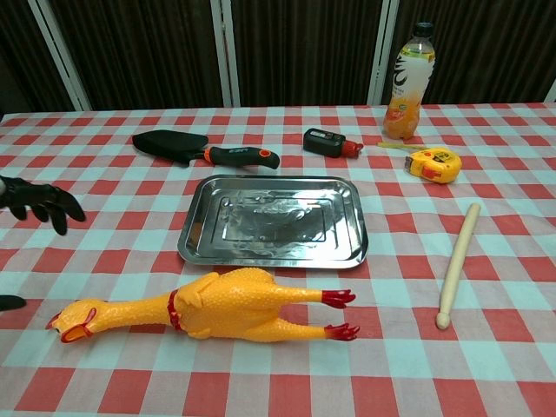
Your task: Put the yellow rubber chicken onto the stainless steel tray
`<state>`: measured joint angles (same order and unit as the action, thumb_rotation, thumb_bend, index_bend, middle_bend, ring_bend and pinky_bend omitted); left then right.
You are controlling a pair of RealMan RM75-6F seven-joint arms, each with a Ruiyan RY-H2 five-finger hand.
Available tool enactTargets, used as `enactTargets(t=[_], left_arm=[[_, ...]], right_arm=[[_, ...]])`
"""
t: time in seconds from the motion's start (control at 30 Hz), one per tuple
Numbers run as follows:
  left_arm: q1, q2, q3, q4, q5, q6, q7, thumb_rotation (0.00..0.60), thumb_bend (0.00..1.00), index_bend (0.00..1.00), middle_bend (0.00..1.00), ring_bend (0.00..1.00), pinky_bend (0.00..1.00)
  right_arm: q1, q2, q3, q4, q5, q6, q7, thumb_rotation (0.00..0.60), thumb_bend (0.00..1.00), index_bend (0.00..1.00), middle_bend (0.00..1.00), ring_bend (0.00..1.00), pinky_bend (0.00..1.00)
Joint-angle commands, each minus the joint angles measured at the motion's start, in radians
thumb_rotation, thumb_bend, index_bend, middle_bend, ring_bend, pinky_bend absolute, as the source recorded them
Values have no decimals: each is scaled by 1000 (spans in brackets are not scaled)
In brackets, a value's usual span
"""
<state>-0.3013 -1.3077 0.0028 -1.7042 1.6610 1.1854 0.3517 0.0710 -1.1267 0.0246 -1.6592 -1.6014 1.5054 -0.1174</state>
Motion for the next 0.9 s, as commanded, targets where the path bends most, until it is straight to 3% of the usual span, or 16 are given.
enactTargets(t=[0.03, 0.47, 0.9], left_arm=[[-34, -47, -5, -15, -20, -49, 52, 600, 59, 274, 361, 306, 344], [-107, -190, -37, -28, -183, -171, 202, 600, 74, 263, 361, 307, 344], [-137, -290, -35, 34, -305, -189, 255, 600, 183, 273, 372, 318, 387]], right_arm=[[-1, 2, -4, -2, -5, 1, -1, 600, 328, 95, 215, 122, 294], [-7, 0, -13, 5, -15, 7, 12, 600, 328, 95, 215, 122, 294], [-19, -3, -17, 11, -10, 16, 16, 600, 328, 95, 215, 122, 294]])
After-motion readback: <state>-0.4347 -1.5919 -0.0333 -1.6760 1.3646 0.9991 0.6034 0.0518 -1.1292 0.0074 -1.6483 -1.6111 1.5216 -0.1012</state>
